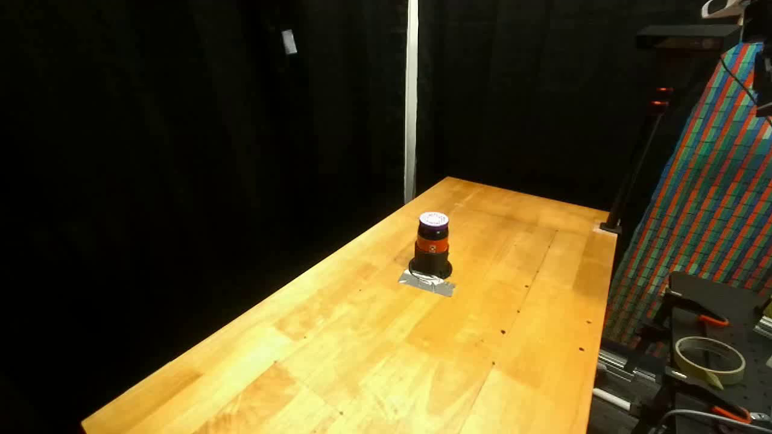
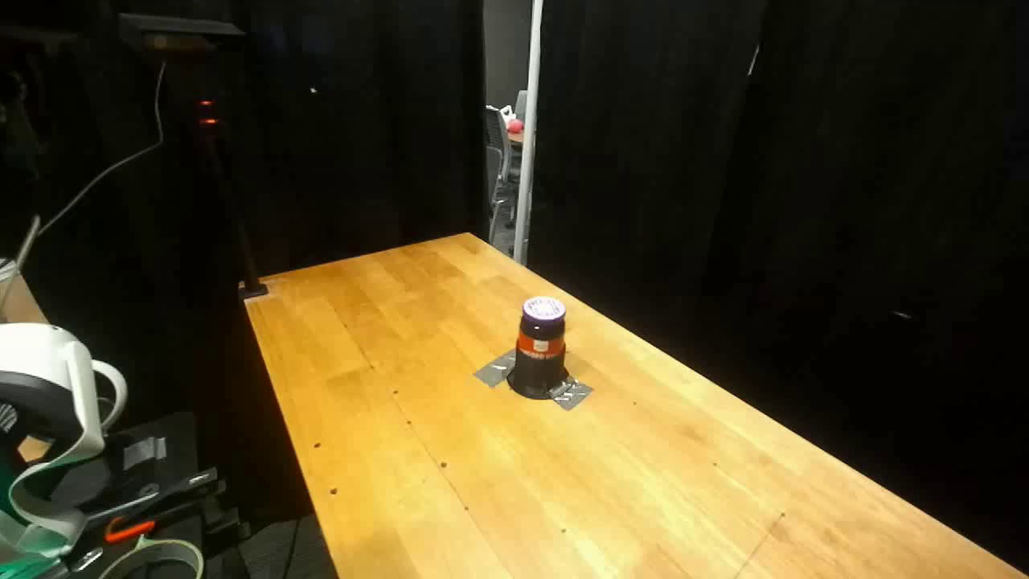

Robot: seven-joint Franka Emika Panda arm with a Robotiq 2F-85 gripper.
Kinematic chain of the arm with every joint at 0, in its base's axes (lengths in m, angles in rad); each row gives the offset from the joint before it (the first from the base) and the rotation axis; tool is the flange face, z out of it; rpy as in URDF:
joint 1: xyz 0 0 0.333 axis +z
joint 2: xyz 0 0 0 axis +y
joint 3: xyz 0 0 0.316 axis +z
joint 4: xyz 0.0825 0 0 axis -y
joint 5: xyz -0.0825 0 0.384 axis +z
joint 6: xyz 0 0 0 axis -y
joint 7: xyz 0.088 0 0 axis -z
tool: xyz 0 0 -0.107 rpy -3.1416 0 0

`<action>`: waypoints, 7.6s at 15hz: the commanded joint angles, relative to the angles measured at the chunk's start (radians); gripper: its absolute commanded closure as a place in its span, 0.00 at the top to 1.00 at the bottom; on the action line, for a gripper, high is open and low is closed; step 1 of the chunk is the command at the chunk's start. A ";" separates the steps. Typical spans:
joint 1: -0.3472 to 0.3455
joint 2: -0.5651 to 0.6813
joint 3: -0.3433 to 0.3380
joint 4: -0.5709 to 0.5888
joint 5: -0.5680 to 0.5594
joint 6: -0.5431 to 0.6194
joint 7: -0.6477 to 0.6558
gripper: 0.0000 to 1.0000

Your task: Put the elastic around the bottle

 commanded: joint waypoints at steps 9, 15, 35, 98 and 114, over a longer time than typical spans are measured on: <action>0.026 0.038 0.050 0.040 0.003 0.025 0.024 1.00; 0.115 0.277 0.227 0.158 0.011 0.230 0.176 1.00; 0.227 1.077 0.341 0.614 -0.014 0.911 0.358 1.00; 0.290 1.290 0.198 0.587 -0.015 1.194 0.526 1.00; 0.224 1.059 0.271 0.319 0.069 1.133 0.430 0.75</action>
